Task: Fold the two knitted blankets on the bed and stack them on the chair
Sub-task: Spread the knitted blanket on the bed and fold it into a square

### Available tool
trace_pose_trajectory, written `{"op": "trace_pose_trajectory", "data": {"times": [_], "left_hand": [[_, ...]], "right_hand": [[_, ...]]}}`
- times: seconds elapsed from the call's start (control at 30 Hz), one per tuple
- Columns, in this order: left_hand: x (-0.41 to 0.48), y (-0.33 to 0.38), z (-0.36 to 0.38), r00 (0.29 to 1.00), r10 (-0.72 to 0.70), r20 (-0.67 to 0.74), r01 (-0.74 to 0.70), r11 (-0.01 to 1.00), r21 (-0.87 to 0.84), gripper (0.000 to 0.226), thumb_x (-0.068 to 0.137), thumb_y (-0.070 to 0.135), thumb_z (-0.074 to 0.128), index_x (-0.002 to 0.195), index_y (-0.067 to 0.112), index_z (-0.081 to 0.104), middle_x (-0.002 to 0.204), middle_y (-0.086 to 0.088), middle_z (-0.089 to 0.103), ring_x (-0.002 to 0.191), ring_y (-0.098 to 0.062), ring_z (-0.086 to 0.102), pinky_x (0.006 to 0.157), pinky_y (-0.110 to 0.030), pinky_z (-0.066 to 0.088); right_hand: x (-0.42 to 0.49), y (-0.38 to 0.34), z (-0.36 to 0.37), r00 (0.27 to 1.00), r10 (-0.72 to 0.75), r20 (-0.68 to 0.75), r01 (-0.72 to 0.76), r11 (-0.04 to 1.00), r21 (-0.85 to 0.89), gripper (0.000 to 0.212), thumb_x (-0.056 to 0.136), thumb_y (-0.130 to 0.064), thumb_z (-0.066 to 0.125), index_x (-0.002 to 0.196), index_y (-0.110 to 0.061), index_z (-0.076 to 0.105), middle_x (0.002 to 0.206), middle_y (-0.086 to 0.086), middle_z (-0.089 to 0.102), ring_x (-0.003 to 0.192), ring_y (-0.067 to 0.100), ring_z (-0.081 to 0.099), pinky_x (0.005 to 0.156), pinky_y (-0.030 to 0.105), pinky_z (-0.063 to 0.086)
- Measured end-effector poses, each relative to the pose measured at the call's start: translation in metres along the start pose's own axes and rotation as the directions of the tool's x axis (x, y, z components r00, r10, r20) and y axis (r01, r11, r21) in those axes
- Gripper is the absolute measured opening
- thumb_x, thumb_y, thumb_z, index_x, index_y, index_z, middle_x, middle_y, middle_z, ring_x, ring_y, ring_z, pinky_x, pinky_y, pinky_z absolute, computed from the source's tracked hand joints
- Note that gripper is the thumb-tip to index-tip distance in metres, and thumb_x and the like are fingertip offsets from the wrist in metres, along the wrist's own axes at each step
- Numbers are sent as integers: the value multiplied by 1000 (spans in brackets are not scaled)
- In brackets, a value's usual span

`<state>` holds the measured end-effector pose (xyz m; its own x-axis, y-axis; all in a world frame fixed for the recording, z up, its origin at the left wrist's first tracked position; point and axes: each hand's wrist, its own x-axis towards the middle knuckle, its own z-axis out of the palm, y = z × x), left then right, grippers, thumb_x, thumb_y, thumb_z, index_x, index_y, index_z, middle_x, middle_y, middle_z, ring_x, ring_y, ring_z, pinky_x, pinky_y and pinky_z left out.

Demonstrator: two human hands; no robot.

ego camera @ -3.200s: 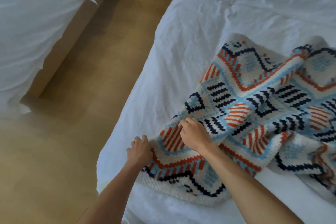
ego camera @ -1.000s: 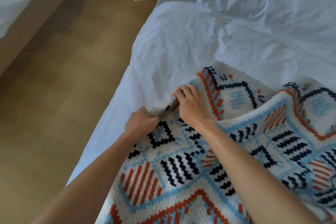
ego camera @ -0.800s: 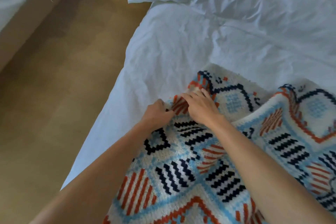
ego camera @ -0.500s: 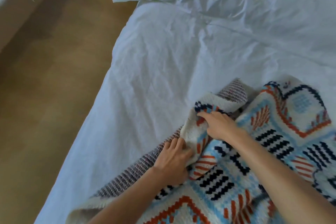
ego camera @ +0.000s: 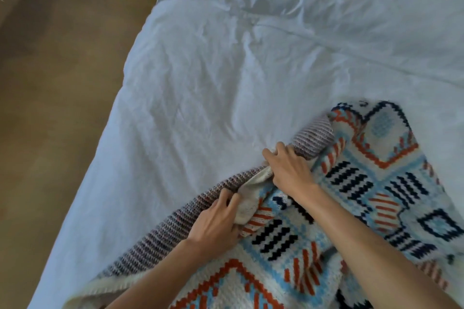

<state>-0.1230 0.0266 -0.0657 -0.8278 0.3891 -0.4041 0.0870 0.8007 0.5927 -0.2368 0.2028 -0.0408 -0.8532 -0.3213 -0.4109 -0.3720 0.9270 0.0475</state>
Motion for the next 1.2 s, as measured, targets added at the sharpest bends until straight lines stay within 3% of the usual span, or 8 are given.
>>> {"op": "trace_pose_trajectory", "data": {"times": [0.17,0.33,0.6,0.7,0.8,0.93,1.03,1.2], "left_hand": [[3,-4,-15,997,-68,21,70,996,-61,15,96,19,37,110,22,39,109,3,55,80,-15,57,68,-29,51],[7,-29,-53,950,-266,-161,215,935,-281,24,89,6,39,95,24,25,76,4,51,59,-11,45,44,-24,33],[0,-50,-74,927,-365,90,371,927,-59,5,96,18,37,98,17,33,90,-4,51,74,-21,51,60,-30,42],[7,-73,-111,883,-437,-171,427,899,-94,15,95,17,37,109,14,36,92,-12,58,76,-30,54,62,-39,43],[14,-109,-150,658,-540,-524,500,834,-232,8,92,11,37,95,15,31,91,-18,59,72,-33,47,59,-39,34],[13,-144,-159,617,-703,-353,632,710,-309,30,94,24,41,119,8,37,117,-21,54,102,-40,53,75,-43,41],[0,-157,-134,669,-731,-134,697,679,-231,35,93,28,42,120,7,35,109,-17,56,95,-36,55,71,-38,41],[-29,-164,-93,708,-693,-137,650,715,-257,17,96,34,37,96,18,31,75,-3,51,63,-22,51,49,-32,34]], "right_hand": [[-8,10,-32,996,-18,-92,34,984,173,39,81,-2,58,117,-16,51,115,5,41,104,19,44,71,25,47],[18,-8,-68,961,-186,-204,239,930,278,36,76,11,51,105,-8,58,115,6,45,107,20,44,65,31,46],[50,-51,-61,975,16,-220,11,993,121,23,84,7,49,102,-6,52,110,12,43,66,19,42,49,19,22],[81,-80,-90,928,103,-358,26,941,337,22,83,10,47,100,-2,52,114,16,45,57,25,44,44,23,20],[115,-112,-114,861,63,-505,210,860,464,31,85,7,47,114,-4,51,139,18,36,99,36,56,61,34,43],[139,-155,-104,967,-93,-236,202,844,496,69,90,0,45,146,-27,16,157,1,-10,136,32,27,96,40,44],[127,-171,-70,994,-95,-58,110,914,392,63,89,1,45,144,-20,24,157,3,-9,135,34,24,97,45,43],[88,-171,-25,991,-131,29,117,952,283,48,93,-13,47,139,-12,32,154,10,12,140,29,12,114,46,20]]}}
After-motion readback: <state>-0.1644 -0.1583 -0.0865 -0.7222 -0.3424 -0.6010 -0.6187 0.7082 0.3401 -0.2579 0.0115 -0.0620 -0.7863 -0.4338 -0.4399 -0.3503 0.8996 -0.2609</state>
